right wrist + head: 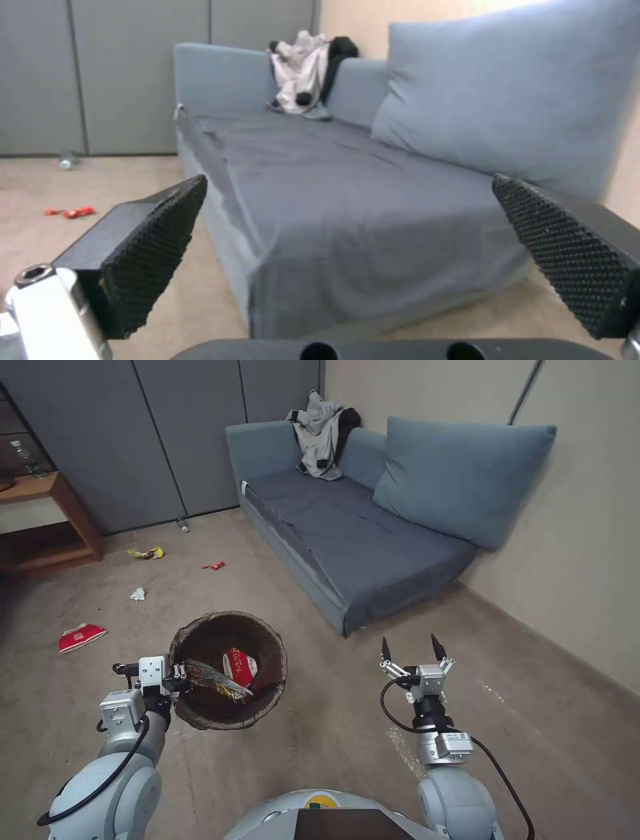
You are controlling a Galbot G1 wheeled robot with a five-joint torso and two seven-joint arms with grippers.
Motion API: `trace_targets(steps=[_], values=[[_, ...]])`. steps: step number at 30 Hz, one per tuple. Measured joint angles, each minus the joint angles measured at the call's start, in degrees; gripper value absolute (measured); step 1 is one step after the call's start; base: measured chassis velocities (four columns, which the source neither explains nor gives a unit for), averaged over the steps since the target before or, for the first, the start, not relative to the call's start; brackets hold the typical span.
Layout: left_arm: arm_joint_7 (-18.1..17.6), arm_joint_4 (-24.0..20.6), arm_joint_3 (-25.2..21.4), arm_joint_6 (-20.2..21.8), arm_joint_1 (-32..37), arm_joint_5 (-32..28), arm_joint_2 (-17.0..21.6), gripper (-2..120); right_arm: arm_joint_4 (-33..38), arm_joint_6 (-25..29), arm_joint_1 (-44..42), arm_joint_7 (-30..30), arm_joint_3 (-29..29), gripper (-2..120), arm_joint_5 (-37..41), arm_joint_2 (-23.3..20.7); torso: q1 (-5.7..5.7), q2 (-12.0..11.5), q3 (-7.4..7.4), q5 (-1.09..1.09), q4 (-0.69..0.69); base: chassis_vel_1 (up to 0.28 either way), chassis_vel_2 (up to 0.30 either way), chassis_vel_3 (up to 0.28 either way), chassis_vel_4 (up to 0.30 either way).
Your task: Pick up the trash bin, then pick up the garbage from the floor and place it into the trash bin.
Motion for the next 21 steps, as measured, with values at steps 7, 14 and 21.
trace_targets(steps=[7,14,21], values=[[0.02,0.00,0.05,-0.01,-0.05,0.03,-0.09,3,-0.11,0.07,0.12,0.00,0.08,100,0.05,0.05,0.00,0.00,0.00,0.00,0.00,0.043,0.052,0.055,0.060],[0.03,0.00,0.12,-0.01,-0.10,0.17,-0.14,3,-0.11,0.07,0.27,0.03,0.23,100,0.29,-0.02,0.00,0.00,0.00,0.00,0.01,0.060,0.059,0.065,0.060],[0.05,0.00,0.11,-0.01,-0.11,0.18,-0.14,3,-0.11,0.12,0.27,0.05,0.24,100,0.31,0.07,0.00,0.00,0.00,0.00,0.00,0.063,0.050,0.066,0.050]])
